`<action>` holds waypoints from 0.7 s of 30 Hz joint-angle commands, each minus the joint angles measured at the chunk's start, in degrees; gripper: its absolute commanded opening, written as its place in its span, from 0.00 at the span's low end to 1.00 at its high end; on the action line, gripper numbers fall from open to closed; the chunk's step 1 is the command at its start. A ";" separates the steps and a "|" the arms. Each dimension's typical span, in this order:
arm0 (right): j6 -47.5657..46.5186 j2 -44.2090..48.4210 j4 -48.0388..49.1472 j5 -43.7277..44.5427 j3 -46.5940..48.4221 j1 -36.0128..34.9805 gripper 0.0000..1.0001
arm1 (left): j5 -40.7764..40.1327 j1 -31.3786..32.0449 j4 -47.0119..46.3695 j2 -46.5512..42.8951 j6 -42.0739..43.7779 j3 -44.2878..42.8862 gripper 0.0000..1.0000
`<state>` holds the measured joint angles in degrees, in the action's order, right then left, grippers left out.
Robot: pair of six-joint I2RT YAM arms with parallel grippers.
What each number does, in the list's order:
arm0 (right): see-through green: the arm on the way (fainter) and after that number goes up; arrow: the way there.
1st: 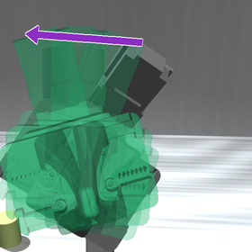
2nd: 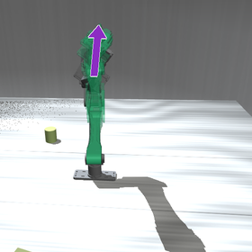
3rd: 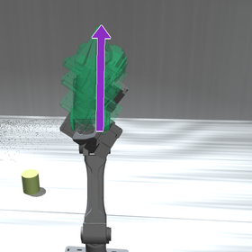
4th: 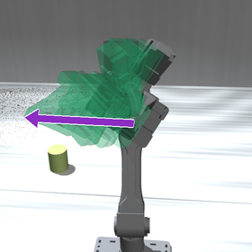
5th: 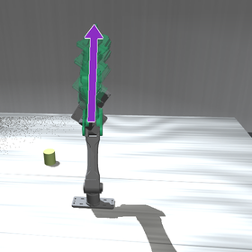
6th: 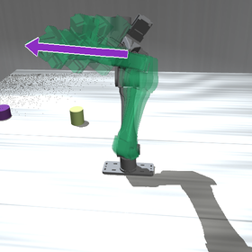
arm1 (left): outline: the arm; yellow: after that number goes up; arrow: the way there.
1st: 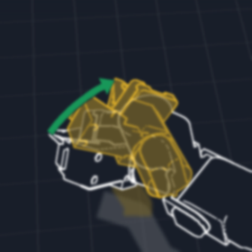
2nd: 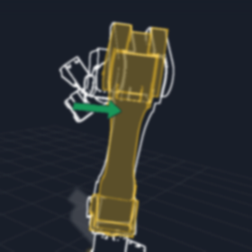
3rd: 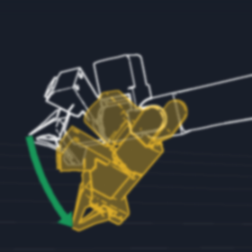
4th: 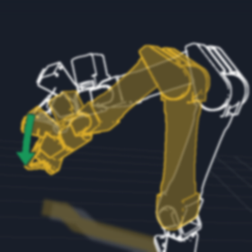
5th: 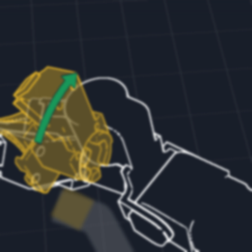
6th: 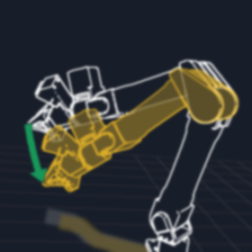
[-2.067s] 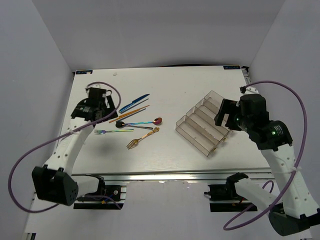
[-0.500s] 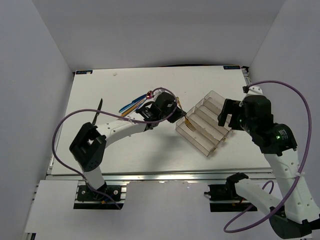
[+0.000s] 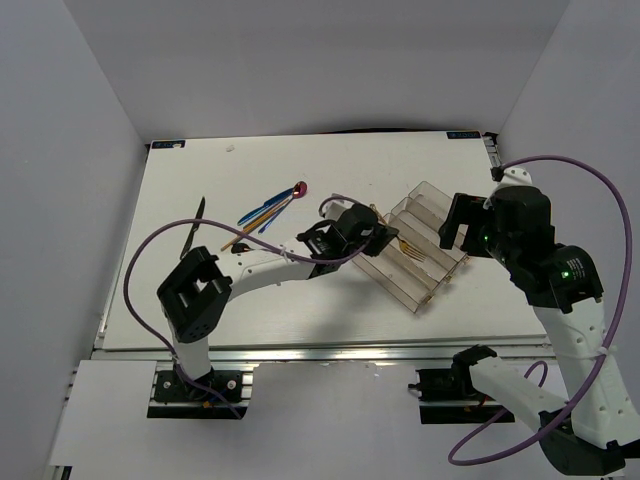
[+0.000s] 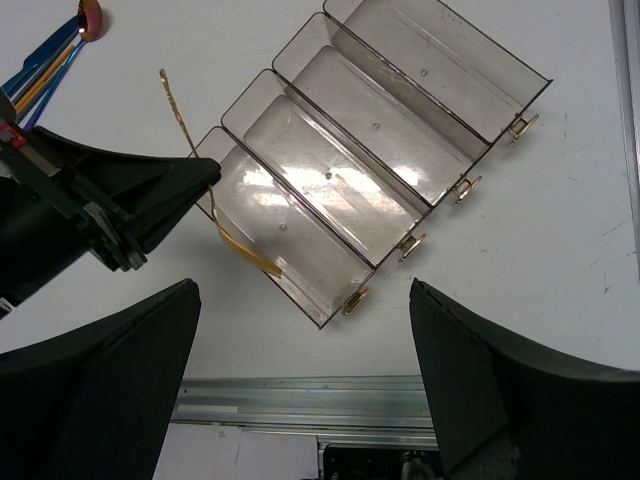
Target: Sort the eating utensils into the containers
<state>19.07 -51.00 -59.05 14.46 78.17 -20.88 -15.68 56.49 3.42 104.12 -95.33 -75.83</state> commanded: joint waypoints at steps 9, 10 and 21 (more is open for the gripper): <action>-0.79 0.38 0.07 -0.40 2.43 -0.12 0.89 | 0.91 3.63 -0.78 5.83 -5.13 -0.90 0.00; -0.79 0.64 0.07 -0.57 2.42 -0.03 0.89 | 1.18 3.89 -0.35 6.36 -5.39 -0.90 0.00; -0.79 1.87 -0.19 -0.84 1.46 -0.03 0.89 | 0.74 6.08 2.47 6.01 -6.27 -0.81 0.33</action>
<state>18.98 -50.17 -59.81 13.74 78.26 -20.88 -14.46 61.45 4.71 112.44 -100.86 -75.37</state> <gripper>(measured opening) 0.895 0.287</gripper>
